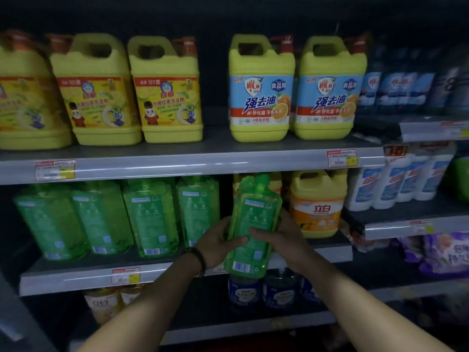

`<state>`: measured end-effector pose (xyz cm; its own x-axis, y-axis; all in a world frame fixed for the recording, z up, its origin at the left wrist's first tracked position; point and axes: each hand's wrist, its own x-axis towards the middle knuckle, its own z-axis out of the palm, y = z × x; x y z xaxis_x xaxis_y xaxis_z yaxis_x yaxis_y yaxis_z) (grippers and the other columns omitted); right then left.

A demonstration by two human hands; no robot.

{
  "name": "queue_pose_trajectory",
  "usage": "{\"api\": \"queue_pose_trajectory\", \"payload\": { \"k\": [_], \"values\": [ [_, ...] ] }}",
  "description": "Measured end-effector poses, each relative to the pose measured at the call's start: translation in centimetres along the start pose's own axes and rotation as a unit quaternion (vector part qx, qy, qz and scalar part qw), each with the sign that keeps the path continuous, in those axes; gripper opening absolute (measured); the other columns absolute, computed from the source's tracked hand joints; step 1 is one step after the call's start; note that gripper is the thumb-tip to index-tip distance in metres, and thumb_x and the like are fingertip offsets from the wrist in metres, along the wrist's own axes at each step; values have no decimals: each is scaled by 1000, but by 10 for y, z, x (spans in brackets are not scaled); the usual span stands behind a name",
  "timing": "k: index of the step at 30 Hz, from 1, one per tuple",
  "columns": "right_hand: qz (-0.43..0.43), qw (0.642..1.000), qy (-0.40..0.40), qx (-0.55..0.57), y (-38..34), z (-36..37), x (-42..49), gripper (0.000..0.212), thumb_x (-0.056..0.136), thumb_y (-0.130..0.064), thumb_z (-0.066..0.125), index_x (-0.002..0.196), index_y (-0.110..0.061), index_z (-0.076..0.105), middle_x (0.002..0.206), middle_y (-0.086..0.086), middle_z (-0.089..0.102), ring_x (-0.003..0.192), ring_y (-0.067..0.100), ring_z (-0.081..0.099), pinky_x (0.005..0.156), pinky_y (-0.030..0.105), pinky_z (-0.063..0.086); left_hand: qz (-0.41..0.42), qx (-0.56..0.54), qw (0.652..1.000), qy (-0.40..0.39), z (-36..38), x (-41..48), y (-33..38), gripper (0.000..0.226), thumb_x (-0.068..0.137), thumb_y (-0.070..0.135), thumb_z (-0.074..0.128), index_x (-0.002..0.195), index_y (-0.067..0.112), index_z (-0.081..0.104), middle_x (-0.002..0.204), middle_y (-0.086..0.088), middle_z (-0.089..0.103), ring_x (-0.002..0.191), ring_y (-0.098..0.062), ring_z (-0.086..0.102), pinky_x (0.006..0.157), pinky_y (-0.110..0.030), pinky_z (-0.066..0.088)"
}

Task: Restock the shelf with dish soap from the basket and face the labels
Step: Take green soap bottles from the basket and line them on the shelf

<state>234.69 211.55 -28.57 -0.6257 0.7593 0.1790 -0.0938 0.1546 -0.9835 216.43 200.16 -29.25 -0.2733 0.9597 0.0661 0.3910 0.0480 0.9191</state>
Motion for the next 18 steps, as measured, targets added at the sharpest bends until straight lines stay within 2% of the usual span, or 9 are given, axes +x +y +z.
{"api": "queue_pose_trajectory", "payload": {
  "k": [2, 4, 5, 7, 9, 12, 13, 16, 18],
  "values": [
    [0, 1000, -6, -23, -4, -1, 8, 65, 79, -16, 95, 136, -17, 65, 125, 3, 80, 114, 25, 78, 98, 55, 63, -10, -7, 1000, 10, 1, 3, 1, 52, 91, 40, 80, 139, 31, 60, 132, 10, 73, 116, -9, 72, 104, -41, 59],
    [-9, 999, -15, -45, -12, -1, 18, 67, 78, -21, 96, 137, -19, 64, 125, 0, 80, 114, 21, 78, 99, 53, 63, -20, -26, 999, 21, 0, 7, 6, 39, 96, 28, 76, 132, 35, 61, 129, 11, 74, 109, 1, 72, 94, -21, 59],
    [-17, 998, -17, -55, -17, -1, 24, 68, 78, -20, 97, 137, -20, 64, 125, -2, 79, 114, 18, 77, 98, 49, 64, -20, -33, 999, 31, -1, 9, 11, 36, 97, 24, 75, 125, 40, 60, 122, 16, 74, 105, 6, 70, 86, -10, 56],
    [-33, 997, -11, -69, -25, 1, 33, 70, 78, -13, 96, 137, -19, 61, 124, -4, 78, 110, 9, 77, 94, 37, 65, -9, -26, 998, 60, -4, 14, 16, 37, 97, 22, 75, 120, 44, 56, 115, 27, 68, 102, 14, 64, 77, -2, 48],
    [-46, 996, -10, -79, -25, 2, 40, 71, 77, -7, 96, 136, -19, 58, 123, -6, 76, 106, 2, 76, 87, 28, 65, 3, -9, 996, 85, -6, 19, 19, 43, 98, 23, 74, 134, 37, 56, 126, 19, 68, 104, 14, 62, 82, -4, 50],
    [-46, 995, -5, -92, -13, 2, 45, 73, 78, -11, 95, 138, -23, 57, 126, -7, 74, 109, 3, 74, 85, 27, 64, -2, 3, 992, 129, -3, 21, 21, 50, 102, 23, 68, 149, 32, 53, 138, 6, 67, 122, -14, 66, 104, -33, 55],
    [-45, 995, 2, -89, -8, 2, 46, 71, 80, -12, 95, 139, -25, 57, 126, -7, 74, 109, 3, 74, 84, 26, 64, 5, 11, 987, 160, -1, 21, 20, 52, 102, 21, 67, 151, 31, 52, 138, 4, 68, 126, -18, 65, 105, -33, 54],
    [-65, 991, 4, -114, -1, 0, 48, 63, 88, -15, 89, 139, -36, 59, 128, -13, 74, 110, -2, 74, 89, 26, 64, 40, 59, 964, 258, 10, 11, 20, 57, 99, 18, 71, 152, 24, 52, 128, 1, 70, 117, -10, 64, 89, -13, 49],
    [-77, 987, -3, -144, 0, -2, 46, 66, 92, -16, 85, 141, -47, 53, 135, -16, 70, 119, -1, 70, 99, 27, 62, 48, 58, 964, 256, 17, 5, 18, 65, 96, 14, 75, 155, 25, 48, 127, 3, 70, 117, -10, 64, 87, -4, 47]
  ]
}}
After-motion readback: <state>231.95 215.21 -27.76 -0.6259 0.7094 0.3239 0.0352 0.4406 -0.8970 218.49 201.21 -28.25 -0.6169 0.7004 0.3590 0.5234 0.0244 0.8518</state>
